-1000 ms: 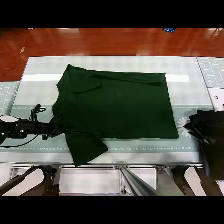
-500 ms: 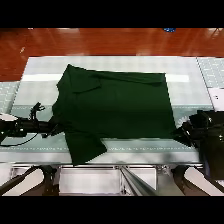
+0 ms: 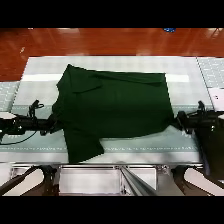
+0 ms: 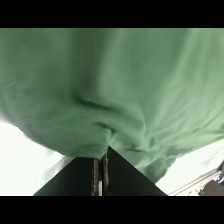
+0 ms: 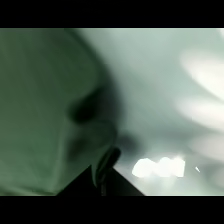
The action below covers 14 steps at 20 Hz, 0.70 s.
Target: Fold the shirts.
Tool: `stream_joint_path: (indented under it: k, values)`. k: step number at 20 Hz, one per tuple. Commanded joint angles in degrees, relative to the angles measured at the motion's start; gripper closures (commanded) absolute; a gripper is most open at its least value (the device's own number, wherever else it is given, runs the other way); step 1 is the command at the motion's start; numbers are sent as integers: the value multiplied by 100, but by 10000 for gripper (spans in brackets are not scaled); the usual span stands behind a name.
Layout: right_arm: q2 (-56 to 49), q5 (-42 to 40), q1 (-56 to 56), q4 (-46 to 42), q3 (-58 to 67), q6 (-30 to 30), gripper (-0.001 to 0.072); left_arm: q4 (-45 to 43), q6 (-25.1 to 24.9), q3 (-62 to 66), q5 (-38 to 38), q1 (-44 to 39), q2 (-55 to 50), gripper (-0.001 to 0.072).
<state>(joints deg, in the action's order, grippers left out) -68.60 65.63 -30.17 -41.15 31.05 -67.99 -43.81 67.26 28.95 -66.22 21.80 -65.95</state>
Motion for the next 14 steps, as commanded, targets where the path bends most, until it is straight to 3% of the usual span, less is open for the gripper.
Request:
stream_joint_path:
  k: [1, 4, 6, 10, 14]
  values:
    - [210, 748, 76, 765, 1032, 332, 687, 442, -76, 914, -291, 70, 251, 689]
    - [994, 826, 175, 1274, 2809, 190, 687, 1722, -85, 2396, -385, 402, 772, 689]
    - [1303, 610, 332, 857, 4308, -162, 687, 1993, -76, 3689, -365, 485, 1038, 689]
    - [1381, 11, 505, 216, 6863, -1064, 687, 1827, -37, 6142, -214, 518, 1416, 689]
    - [1508, 673, 498, 28, 8515, -1346, 687, 669, 623, 7687, -175, 542, 1963, 689]
